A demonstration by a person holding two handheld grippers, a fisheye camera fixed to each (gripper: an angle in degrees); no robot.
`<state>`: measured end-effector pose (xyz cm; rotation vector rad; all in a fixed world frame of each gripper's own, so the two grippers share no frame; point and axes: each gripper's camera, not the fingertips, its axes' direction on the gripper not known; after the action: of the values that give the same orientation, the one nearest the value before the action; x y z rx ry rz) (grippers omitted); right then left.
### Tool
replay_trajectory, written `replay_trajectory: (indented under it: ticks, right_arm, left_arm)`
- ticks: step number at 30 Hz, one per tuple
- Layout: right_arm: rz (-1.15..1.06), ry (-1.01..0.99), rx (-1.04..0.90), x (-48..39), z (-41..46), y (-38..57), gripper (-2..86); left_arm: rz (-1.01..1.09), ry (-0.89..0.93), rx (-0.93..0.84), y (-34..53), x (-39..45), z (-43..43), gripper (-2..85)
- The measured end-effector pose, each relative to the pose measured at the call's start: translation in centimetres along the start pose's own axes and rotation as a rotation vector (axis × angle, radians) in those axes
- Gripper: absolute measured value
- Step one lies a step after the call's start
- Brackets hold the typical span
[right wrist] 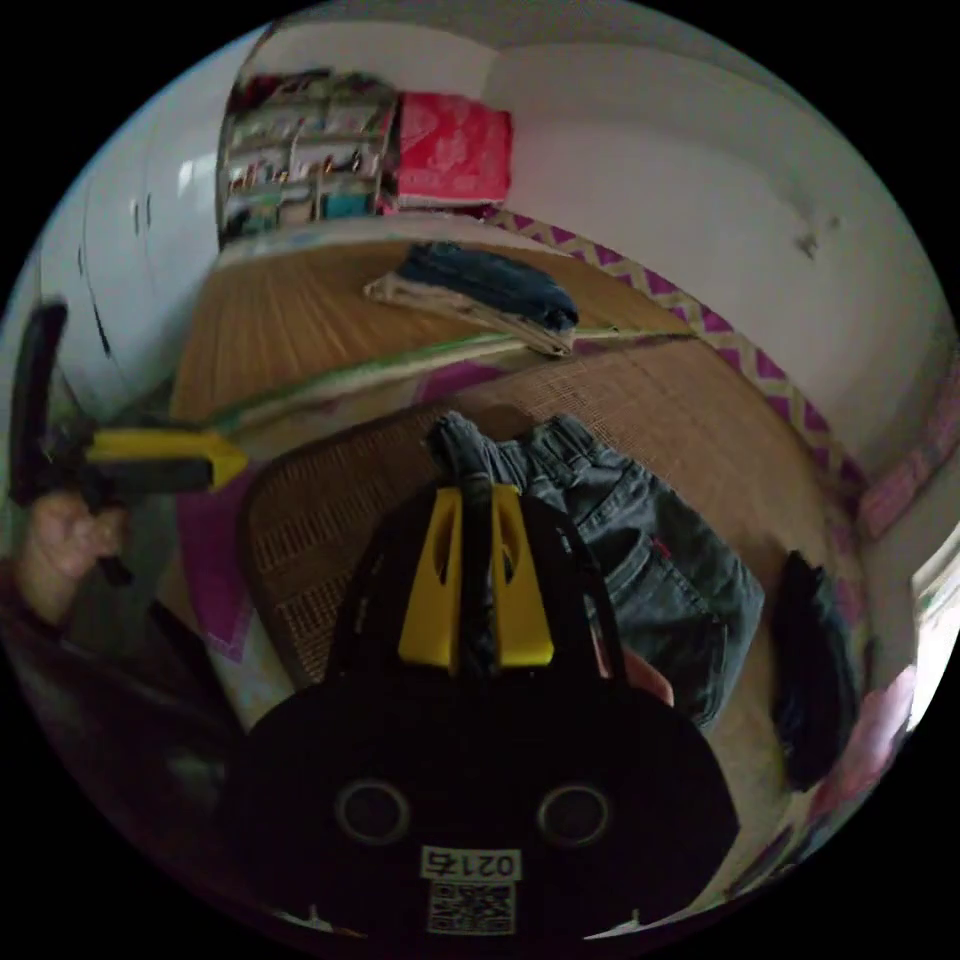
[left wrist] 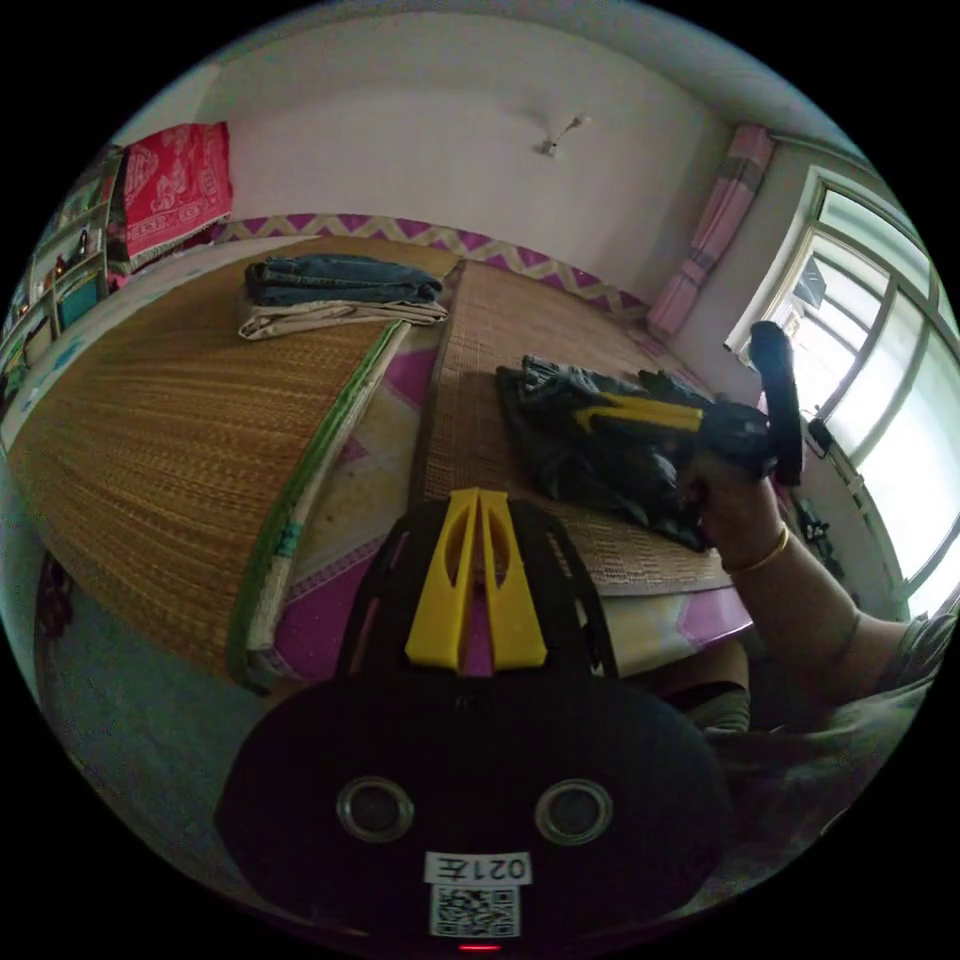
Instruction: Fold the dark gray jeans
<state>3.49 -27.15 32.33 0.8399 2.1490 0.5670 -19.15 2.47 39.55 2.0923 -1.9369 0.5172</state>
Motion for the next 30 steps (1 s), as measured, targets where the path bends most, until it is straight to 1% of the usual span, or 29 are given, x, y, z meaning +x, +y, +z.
replay_trajectory:
  ticks: [1, 2, 3, 4, 5, 7, 8, 10, 11, 13, 15, 17, 18, 19, 20, 21, 23, 24, 25, 26, 28, 29, 30]
  right_arm:
    - [0.11, -0.045, 0.072, 3.8, -3.3, 0.6, 4.4]
    - [0.162, -0.064, 0.112, 5.8, -5.2, 1.1, 4.3]
    - [0.263, -0.093, 0.195, 10.0, -9.1, 2.5, 4.2]
    - [0.352, -0.095, 0.269, 14.2, -13.1, 4.5, 4.1]
    - [0.395, -0.092, 0.301, 16.2, -15.0, 5.7, 4.1]
    - [0.573, -0.085, 0.428, 23.5, -21.9, 11.8, 4.2]
    - [0.616, -0.082, 0.457, 25.2, -23.5, 13.6, 4.2]
    - [0.78, -0.016, 0.528, 30.5, -28.2, 21.3, 4.2]
    - [0.82, 0.011, 0.527, 31.6, -28.9, 23.2, 4.1]
    - [0.978, 0.082, 0.494, 35.3, -30.0, 30.8, 4.1]
    - [1.076, 0.088, 0.462, 37.4, -29.0, 36.2, 4.1]
    - [1.171, 0.045, 0.385, 39.4, -26.7, 40.7, 4.3]
    - [1.247, -0.004, 0.316, 40.4, -24.9, 43.3, 4.5]
    - [1.286, -0.06, 0.36, 40.4, -24.4, 45.5, 4.5]
    - [1.268, -0.092, 0.43, 40.1, -24.9, 46.1, 4.5]
    - [1.244, -0.071, 0.52, 39.2, -26.2, 46.5, 4.3]
    - [1.193, 0.029, 0.534, 37.6, -28.2, 45.1, 3.9]
    - [1.103, 0.069, 0.536, 36.3, -29.2, 43.2, 3.5]
    - [1.002, 0.078, 0.519, 35.2, -29.6, 40.8, 3.5]
    - [0.947, 0.079, 0.491, 34.6, -29.5, 39.4, 3.5]
    - [0.735, 0.119, 0.342, 31.8, -28.1, 33.4, 3.8]
    - [0.686, 0.142, 0.293, 31.0, -27.4, 32.0, 3.6]
    - [0.587, 0.189, 0.204, 29.4, -25.8, 29.4, 3.2]
  left_arm:
    - [0.015, -0.004, 0.014, 0.0, 0.3, 0.1, -1.0]
    - [0.023, -0.005, 0.021, 0.0, 0.5, 0.2, -1.0]
    - [0.041, -0.007, 0.032, -0.1, 0.9, 0.6, -1.0]
    - [0.063, -0.008, 0.033, -0.2, 1.5, 1.0, -1.0]
    - [0.074, -0.004, 0.031, -0.3, 1.8, 1.3, -1.0]
    - [0.111, 0.033, 0.026, -0.9, 3.3, 2.7, -1.0]
    - [0.121, 0.045, 0.021, -1.1, 3.7, 3.1, -1.0]
    - [0.154, 0.092, -0.006, -1.9, 5.5, 4.9, -1.0]
    - [0.164, 0.103, -0.015, -2.1, 6.1, 5.4, -0.9]
    - [0.21, 0.138, -0.038, -3.0, 8.5, 7.2, -0.9]
    - [0.24, 0.159, -0.051, -3.6, 10.3, 8.4, -0.8]
    - [0.274, 0.175, -0.06, -4.1, 12.1, 9.5, -0.6]
    - [0.3, 0.178, -0.062, -4.5, 13.3, 10.2, -0.2]
    - [0.339, 0.179, -0.073, -4.8, 14.6, 11.0, 0.4]
    - [0.357, 0.183, -0.081, -5.0, 15.2, 11.4, 0.8]
    - [0.389, 0.207, -0.091, -5.4, 16.3, 12.1, 2.2]
    - [0.431, 0.26, -0.101, -6.1, 17.8, 13.2, 4.5]
    - [0.462, 0.276, -0.107, -6.6, 18.9, 13.9, 5.5]
    - [0.492, 0.267, -0.104, -7.0, 20.1, 14.7, 6.1]
    - [0.508, 0.257, -0.103, -7.2, 20.8, 15.1, 6.4]
    - [0.564, 0.218, -0.112, -8.0, 23.2, 16.9, 7.1]
    - [0.577, 0.211, -0.114, -8.2, 23.8, 17.4, 7.2]
    - [0.598, 0.196, -0.128, -8.5, 24.8, 18.3, 7.7]
